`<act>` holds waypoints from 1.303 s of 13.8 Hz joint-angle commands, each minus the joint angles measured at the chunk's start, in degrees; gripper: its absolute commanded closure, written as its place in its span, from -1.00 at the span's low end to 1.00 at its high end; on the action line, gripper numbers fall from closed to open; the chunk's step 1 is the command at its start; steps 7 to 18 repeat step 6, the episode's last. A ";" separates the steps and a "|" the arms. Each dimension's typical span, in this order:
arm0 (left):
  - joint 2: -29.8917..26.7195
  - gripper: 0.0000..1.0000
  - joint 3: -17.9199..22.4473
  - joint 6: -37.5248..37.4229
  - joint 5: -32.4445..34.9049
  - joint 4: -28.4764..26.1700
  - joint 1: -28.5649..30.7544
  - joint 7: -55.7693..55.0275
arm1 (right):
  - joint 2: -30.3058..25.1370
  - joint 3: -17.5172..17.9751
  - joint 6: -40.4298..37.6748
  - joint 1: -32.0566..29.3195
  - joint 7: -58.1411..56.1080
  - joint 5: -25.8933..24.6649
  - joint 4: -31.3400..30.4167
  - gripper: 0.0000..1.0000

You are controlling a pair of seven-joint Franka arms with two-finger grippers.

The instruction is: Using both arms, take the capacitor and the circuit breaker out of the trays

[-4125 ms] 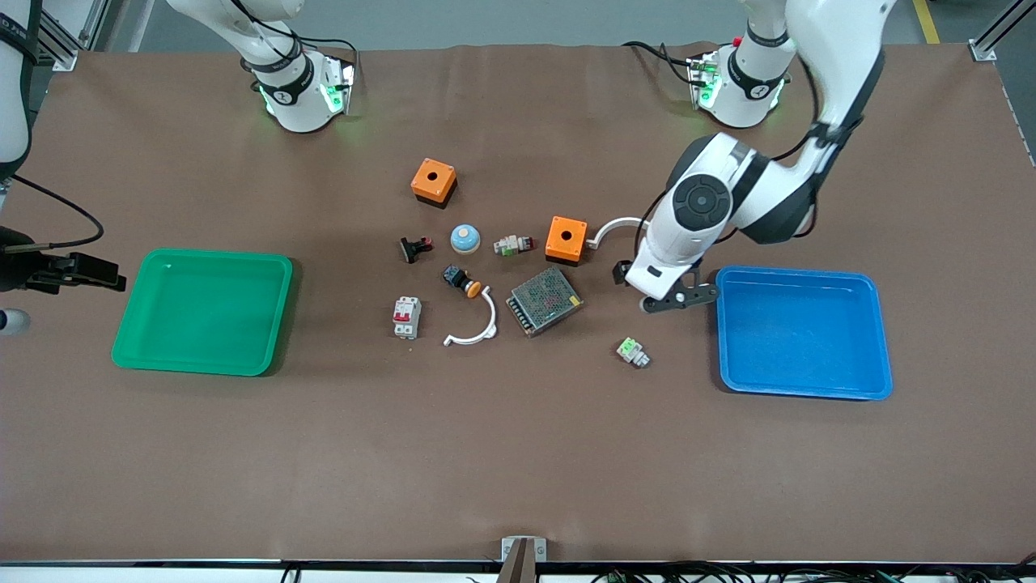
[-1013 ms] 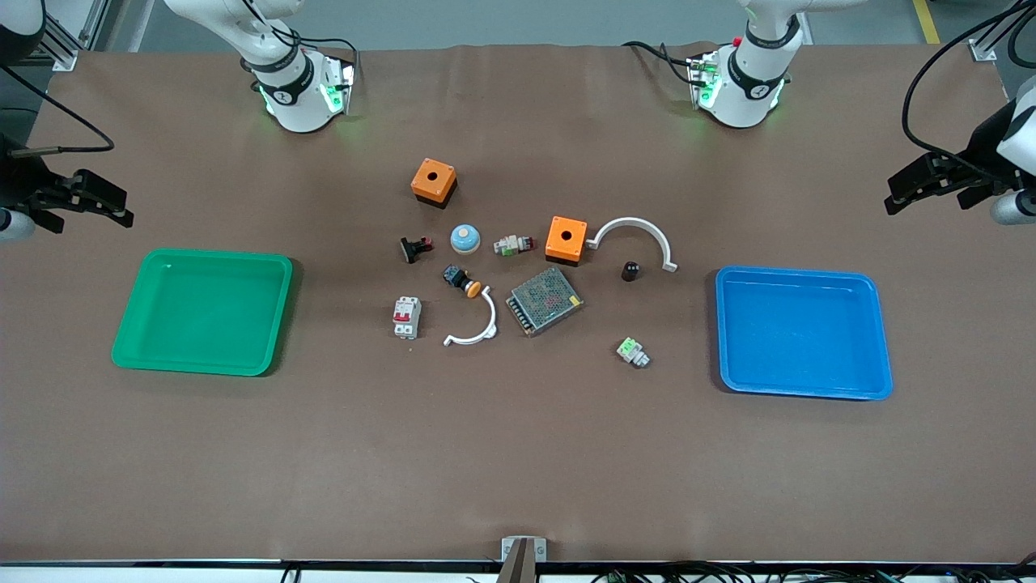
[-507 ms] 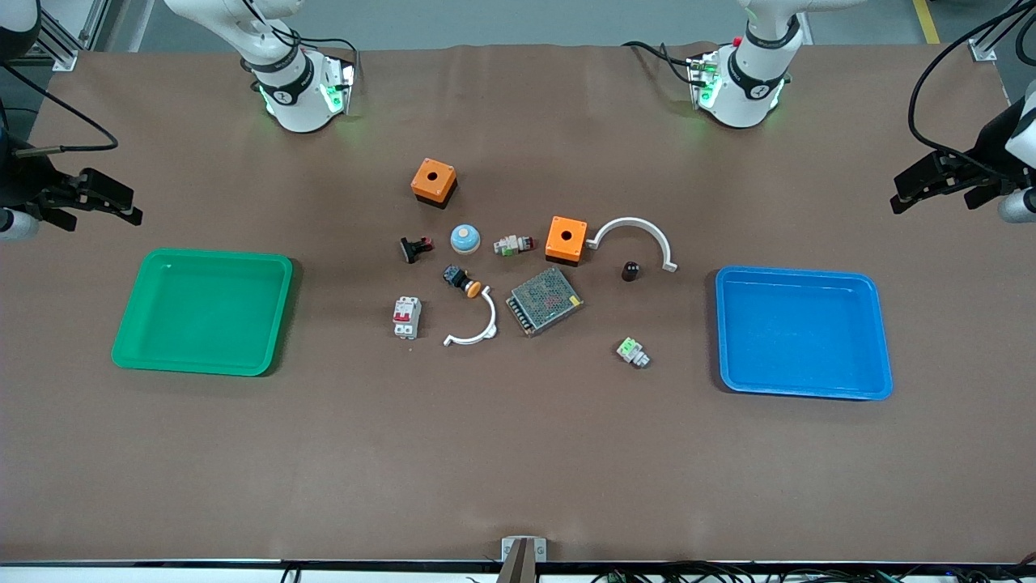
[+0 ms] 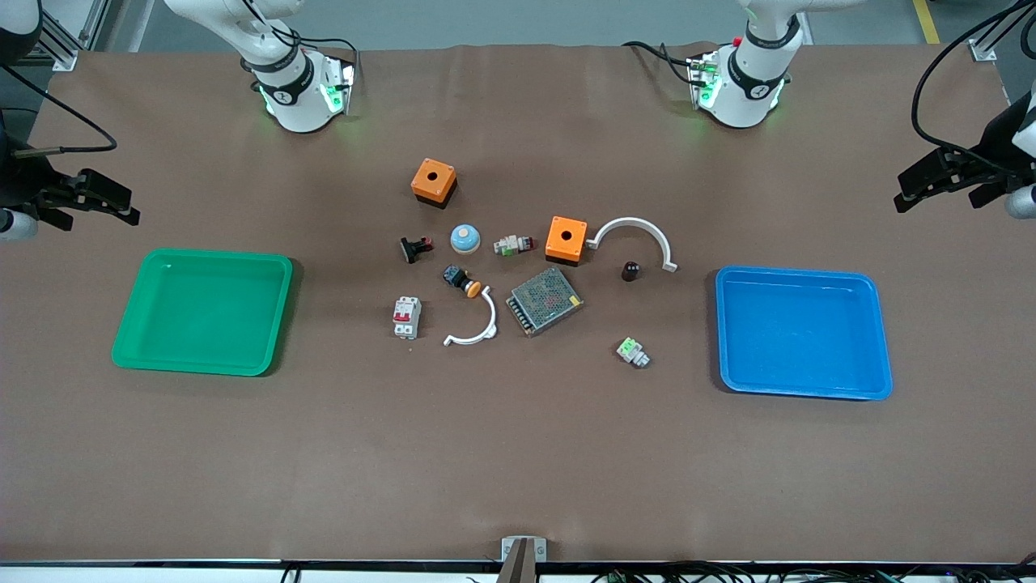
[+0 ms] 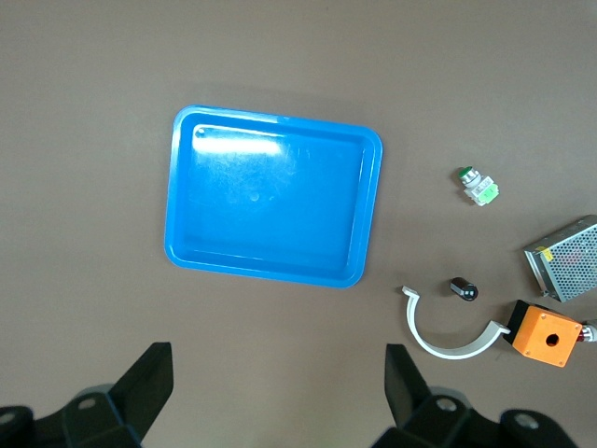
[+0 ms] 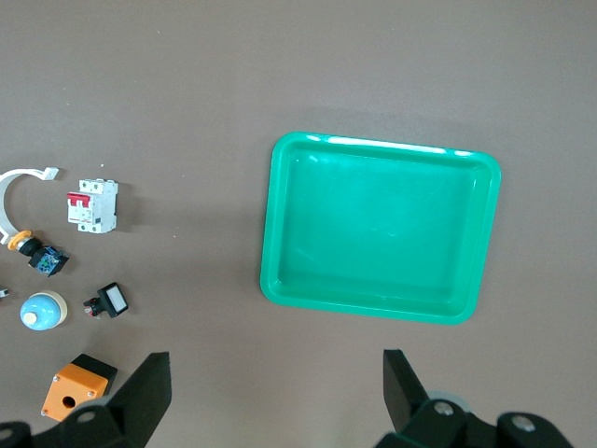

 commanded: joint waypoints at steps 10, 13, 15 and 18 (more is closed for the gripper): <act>-0.53 -0.99 -0.11 -0.38 -1.07 0.29 0.17 0.13 | -1.71 0.11 -0.01 0.15 0.09 -1.88 -1.50 -1.00; -0.53 -0.99 -0.11 -0.38 -1.07 0.29 0.17 0.13 | -1.71 0.11 -0.01 0.15 0.09 -1.88 -1.50 -1.00; -0.53 -0.99 -0.11 -0.38 -1.07 0.29 0.17 0.13 | -1.71 0.11 -0.01 0.15 0.09 -1.88 -1.50 -1.00; -0.53 -0.99 -0.11 -0.38 -1.07 0.29 0.17 0.13 | -1.71 0.11 -0.01 0.15 0.09 -1.88 -1.50 -1.00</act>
